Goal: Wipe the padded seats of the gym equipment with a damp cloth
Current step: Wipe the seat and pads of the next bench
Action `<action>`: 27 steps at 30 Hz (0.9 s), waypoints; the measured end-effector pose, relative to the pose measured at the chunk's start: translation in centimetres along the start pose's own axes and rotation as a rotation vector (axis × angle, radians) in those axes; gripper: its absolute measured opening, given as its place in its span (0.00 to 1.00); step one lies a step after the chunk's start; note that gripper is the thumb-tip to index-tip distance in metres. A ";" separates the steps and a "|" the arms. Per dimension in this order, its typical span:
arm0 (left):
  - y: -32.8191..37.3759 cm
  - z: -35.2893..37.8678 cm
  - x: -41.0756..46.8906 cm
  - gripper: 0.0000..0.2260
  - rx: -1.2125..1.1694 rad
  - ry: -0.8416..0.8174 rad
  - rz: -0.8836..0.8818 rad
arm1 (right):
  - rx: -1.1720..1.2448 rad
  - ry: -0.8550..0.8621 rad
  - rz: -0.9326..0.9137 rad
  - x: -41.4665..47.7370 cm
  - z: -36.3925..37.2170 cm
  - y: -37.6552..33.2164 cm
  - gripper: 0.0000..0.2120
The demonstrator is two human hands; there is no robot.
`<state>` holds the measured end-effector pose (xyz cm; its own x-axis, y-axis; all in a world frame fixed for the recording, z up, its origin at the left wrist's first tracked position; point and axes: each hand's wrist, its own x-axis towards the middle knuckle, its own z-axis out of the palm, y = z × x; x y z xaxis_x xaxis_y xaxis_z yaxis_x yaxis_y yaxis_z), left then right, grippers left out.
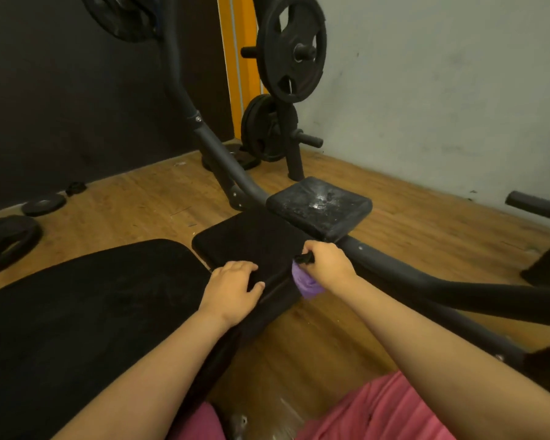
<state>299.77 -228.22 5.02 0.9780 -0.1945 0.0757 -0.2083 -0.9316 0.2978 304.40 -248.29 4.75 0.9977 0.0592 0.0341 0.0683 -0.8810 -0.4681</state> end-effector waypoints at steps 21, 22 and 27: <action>6.7 4.5 8.8 0.29 0.071 -0.044 0.015 | 0.958 0.593 0.373 3.4 -2.8 9.9 0.06; 6.5 4.9 9.2 0.30 0.068 -0.028 0.016 | 0.962 0.610 0.362 4.1 -2.4 9.5 0.06; 5.8 6.3 11.5 0.39 0.091 0.046 0.035 | 0.896 0.529 0.250 6.0 1.7 8.4 0.09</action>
<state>309.84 -237.77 1.61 0.9680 -0.2156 0.1284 -0.2388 -0.9488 0.2066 310.93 -254.53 -0.46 0.8706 -0.4759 0.1246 0.0532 -0.1608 -0.9856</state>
